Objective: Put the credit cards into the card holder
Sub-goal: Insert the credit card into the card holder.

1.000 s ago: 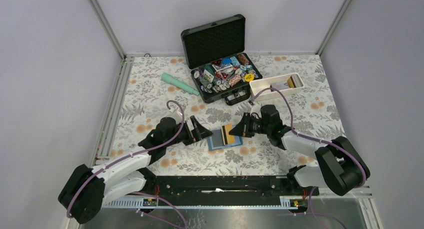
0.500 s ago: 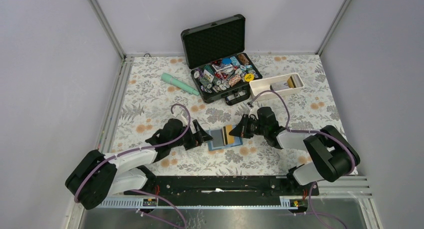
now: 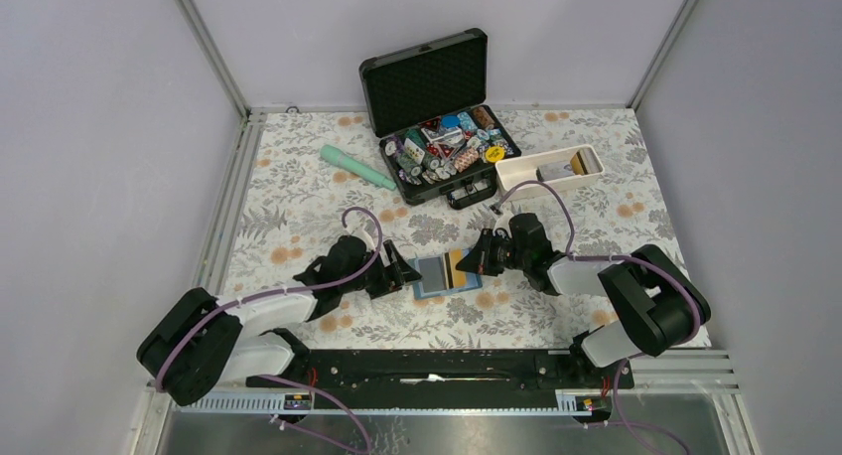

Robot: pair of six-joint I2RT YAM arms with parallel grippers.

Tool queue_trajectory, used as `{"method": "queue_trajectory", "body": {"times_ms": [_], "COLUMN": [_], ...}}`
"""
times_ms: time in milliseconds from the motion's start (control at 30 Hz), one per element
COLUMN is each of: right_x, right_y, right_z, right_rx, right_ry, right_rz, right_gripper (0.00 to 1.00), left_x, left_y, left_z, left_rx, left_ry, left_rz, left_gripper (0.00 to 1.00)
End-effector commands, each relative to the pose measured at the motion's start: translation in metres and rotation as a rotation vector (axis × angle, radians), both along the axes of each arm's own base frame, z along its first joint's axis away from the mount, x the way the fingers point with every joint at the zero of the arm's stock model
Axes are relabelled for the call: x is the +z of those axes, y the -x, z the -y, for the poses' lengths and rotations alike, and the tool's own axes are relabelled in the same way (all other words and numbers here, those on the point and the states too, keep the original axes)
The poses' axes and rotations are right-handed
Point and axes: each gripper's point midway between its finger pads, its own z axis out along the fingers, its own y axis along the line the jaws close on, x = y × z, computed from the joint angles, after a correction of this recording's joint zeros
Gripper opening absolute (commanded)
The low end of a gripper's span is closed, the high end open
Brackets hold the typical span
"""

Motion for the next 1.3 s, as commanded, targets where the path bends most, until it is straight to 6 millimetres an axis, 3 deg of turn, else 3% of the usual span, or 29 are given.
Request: {"method": "queue_trajectory", "body": {"times_ms": [0,300,667,1267], "right_x": [0.022,0.033,0.019,0.030], "right_y": [-0.015,-0.017,-0.014,-0.016], "right_z": [-0.008,-0.009,-0.013,-0.015], "right_rx": [-0.013,-0.006,0.012,0.014], "right_ry": [-0.030,-0.037,-0.047,-0.066], "right_rz": [0.078,0.099,0.062,0.071], "right_gripper": [0.00,0.00,0.00,0.00], "left_x": [0.018,0.014,0.012,0.007], "left_y": [-0.017,-0.018,-0.018,-0.016], "left_z": [0.010,0.011,0.015,0.019], "left_rx": [0.007,0.006,-0.007,-0.024], "left_ry": [0.029,0.024,0.028,0.029], "left_rz": [0.078,0.070,0.065,0.051], "left_gripper": [0.73,0.72,0.70,0.68]}}
